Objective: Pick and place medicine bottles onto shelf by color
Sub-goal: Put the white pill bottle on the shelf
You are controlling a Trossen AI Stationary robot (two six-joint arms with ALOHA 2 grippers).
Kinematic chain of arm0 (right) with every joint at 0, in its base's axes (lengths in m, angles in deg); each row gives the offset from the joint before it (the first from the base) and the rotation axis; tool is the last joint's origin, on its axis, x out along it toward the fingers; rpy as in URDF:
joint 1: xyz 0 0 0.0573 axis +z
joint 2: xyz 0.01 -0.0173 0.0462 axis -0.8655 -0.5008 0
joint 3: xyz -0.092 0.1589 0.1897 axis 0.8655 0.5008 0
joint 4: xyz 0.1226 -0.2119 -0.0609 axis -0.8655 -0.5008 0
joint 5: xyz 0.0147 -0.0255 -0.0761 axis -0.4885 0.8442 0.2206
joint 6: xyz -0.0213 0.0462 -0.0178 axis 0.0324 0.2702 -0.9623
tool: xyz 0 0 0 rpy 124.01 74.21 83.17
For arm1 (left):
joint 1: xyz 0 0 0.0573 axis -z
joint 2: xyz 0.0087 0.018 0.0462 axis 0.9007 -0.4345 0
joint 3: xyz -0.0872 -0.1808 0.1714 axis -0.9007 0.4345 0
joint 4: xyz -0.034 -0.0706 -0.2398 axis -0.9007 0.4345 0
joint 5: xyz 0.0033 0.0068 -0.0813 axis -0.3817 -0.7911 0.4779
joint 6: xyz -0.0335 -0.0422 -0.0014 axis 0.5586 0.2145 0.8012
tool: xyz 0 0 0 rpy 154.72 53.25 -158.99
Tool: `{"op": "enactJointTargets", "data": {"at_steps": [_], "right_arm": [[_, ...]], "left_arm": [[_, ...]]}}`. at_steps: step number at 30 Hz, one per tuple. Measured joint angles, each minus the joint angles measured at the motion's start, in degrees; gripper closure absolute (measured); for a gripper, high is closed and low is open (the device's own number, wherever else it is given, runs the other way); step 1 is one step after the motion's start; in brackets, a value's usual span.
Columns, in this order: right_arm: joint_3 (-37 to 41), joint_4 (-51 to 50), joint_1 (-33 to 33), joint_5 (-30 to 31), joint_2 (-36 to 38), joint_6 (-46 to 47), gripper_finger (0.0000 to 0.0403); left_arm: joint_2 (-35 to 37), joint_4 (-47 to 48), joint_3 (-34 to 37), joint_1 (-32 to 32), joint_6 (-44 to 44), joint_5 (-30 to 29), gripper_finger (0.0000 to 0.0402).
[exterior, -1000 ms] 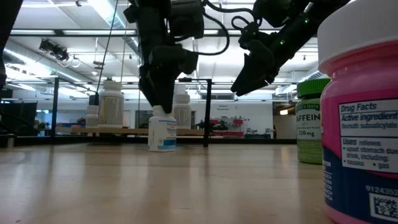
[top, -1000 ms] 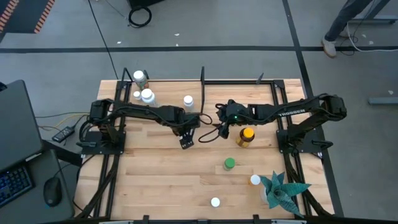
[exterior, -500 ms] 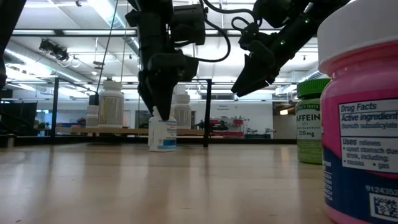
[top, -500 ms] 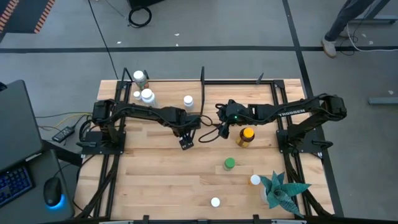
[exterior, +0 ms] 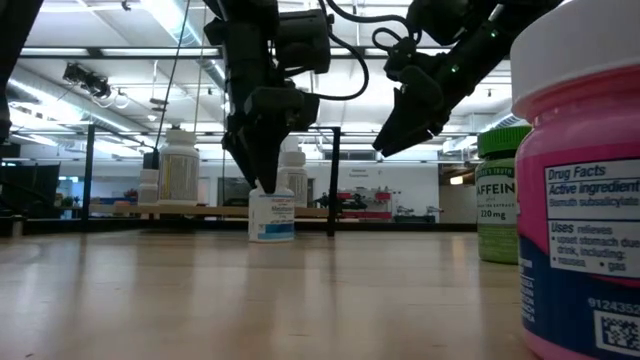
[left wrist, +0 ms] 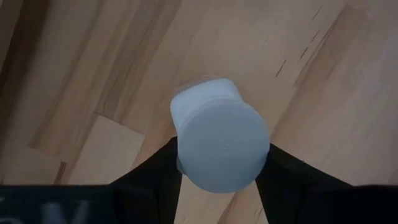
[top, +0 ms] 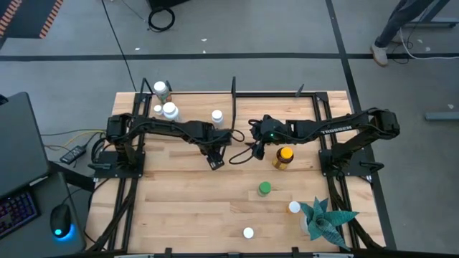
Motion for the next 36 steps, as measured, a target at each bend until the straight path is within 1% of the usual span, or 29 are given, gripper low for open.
{"op": "enactJointTargets", "data": {"at_steps": [2,6,8,12,16,20,23,25,27,30,36], "right_arm": [[0.0,-0.2,0.0,0.0,0.0,0.0,0.0087],[0.0,-0.6,0.0,0.0,0.0,0.1,0.0087],[0.0,-0.8,0.0,0.0,0.0,0.2,0.0087],[0.0,-1.0,0.1,0.0,0.0,1.3,0.0087],[0.0,-2.5,0.1,0.0,0.0,2.5,0.0087],[0.0,-4.6,0.2,0.0,0.0,3.4,0.0087],[0.0,-5.7,0.2,0.0,0.0,4.4,0.0087],[0.0,-6.3,0.2,0.0,0.0,4.6,0.0087],[0.0,-6.5,0.4,0.0,0.0,4.7,0.0087],[0.0,-6.4,0.9,0.1,0.0,4.7,0.0087],[0.0,-5.8,2.1,0.2,0.0,4.9,0.0087]], "left_arm": [[0.0,0.0,0.0,0.0,0.0,0.0,0.0228],[0.2,0.5,0.0,-0.1,0.0,-0.2,0.0211],[0.3,1.1,-0.2,-0.4,0.0,-0.3,0.0212],[0.3,6.4,-2.9,-1.4,-0.1,-0.4,0.0231],[0.3,11.6,-6.9,-2.3,-1.8,-0.7,0.0231],[0.4,18.5,-11.7,-3.5,-4.4,-4.5,0.0222],[0.4,23.4,-14.8,-4.9,-5.6,-5.0,0.0219],[0.7,25.1,-16.1,-5.8,-6.5,-5.4,0.0224],[1.4,25.0,-16.5,-6.9,-7.2,-7.0,0.0231],[2.7,25.0,-16.5,-9.8,-7.3,-9.0,0.0231],[3.2,24.7,-16.5,-16.7,-9.1,-9.6,0.0225]]}}
